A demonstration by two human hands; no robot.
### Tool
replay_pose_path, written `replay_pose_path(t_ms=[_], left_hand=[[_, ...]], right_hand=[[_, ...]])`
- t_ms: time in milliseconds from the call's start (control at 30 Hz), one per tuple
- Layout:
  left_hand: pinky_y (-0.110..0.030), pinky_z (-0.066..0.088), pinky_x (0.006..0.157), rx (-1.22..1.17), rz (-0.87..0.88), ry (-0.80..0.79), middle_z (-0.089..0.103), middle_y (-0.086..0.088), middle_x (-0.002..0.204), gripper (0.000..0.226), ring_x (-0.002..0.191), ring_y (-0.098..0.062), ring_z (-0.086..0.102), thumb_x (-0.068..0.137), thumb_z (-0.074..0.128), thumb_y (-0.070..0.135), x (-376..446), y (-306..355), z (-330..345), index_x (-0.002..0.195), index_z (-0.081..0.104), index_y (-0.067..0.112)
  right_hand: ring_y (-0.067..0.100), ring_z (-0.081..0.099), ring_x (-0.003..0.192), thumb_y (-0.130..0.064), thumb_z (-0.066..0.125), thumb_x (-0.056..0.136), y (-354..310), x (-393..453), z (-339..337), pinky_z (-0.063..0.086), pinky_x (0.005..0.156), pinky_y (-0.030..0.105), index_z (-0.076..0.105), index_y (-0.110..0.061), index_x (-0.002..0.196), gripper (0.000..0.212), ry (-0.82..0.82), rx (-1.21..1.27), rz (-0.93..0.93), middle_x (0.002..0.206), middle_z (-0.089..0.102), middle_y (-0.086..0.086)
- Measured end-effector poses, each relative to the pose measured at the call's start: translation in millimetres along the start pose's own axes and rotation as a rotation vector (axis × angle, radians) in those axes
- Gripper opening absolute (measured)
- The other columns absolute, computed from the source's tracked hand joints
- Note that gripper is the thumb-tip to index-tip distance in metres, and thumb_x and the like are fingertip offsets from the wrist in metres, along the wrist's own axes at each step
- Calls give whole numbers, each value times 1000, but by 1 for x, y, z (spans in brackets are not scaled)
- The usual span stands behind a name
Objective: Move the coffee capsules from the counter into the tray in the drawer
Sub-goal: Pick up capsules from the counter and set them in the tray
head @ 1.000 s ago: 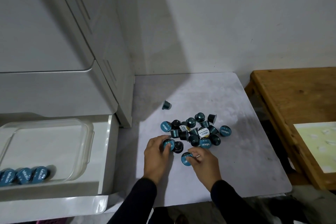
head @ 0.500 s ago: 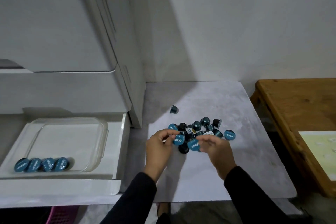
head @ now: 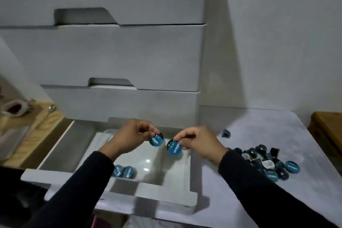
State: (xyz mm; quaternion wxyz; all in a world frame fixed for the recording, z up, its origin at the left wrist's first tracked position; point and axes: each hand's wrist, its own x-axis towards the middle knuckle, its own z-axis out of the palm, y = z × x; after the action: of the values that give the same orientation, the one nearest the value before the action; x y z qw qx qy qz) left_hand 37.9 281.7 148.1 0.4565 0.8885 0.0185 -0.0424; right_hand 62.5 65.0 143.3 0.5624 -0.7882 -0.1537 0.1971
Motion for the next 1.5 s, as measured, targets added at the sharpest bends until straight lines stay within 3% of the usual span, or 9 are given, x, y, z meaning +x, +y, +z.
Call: replay_pose_path(t_ms=[133,267,500,667,1033,1167,1267,1400,1500], left_hand=[[-16,53,70,43,-93,-171,75,4,76,17,70,-6,67,83,66,4,8,-65,-29,78,74,18],[-6,47,69,106,-100,-302,70,16,68,20,67,7,63,78,71,6,19,-112,-33,72,73,25],[-17,51,80,131,-80,-518,68,14,74,13,72,2,62,80,67,3,37,-141,-28,85,74,12],[-5,44,67,183,-37,-571,63,18,71,14,64,9,57,80,65,3,44,-145,-24,86,72,13],[-17,51,79,278,-31,-624,71,1,90,29,77,-2,62,75,72,7,39,-149,-13,63,59,30],[-26,52,88,338,-22,-607,71,-4,99,25,92,-16,65,75,73,10,34,-143,-13,66,58,28],[-26,48,87,412,-8,-598,70,-5,102,5,93,-16,62,80,65,15,28,-137,-14,85,64,18],[-33,46,89,603,-18,-552,61,-11,115,27,104,-26,58,90,51,25,22,-124,-13,113,57,10],[-33,45,93,706,2,-370,53,-10,126,36,113,-26,54,92,47,24,13,-118,-9,125,48,9]], right_hand=[[7,59,66,0,62,81,7,43,58,52,69,19,74,-14,79,18,-112,-176,60,71,67,-5],[9,61,74,2,62,80,20,72,98,51,69,15,74,-7,80,15,-175,-298,141,82,70,4],[-1,54,64,6,54,79,32,93,127,41,61,2,73,-7,80,23,-238,-584,194,78,65,-2],[2,49,62,6,45,77,33,98,136,39,60,12,65,-15,74,29,-297,-700,190,65,55,-10],[15,49,72,4,46,72,47,97,147,40,60,22,43,-24,58,32,-325,-810,213,68,52,-4],[17,51,77,3,52,74,45,92,149,44,71,27,56,-18,80,22,-341,-797,226,82,55,0],[17,48,80,-6,61,76,43,89,151,39,71,25,58,-11,100,24,-353,-797,227,89,52,-1],[26,52,105,-24,54,85,38,84,156,42,88,31,55,-12,116,34,-308,-896,178,116,55,9],[26,49,113,-27,46,90,31,77,161,42,93,35,49,-11,124,37,-195,-981,105,124,51,11]])
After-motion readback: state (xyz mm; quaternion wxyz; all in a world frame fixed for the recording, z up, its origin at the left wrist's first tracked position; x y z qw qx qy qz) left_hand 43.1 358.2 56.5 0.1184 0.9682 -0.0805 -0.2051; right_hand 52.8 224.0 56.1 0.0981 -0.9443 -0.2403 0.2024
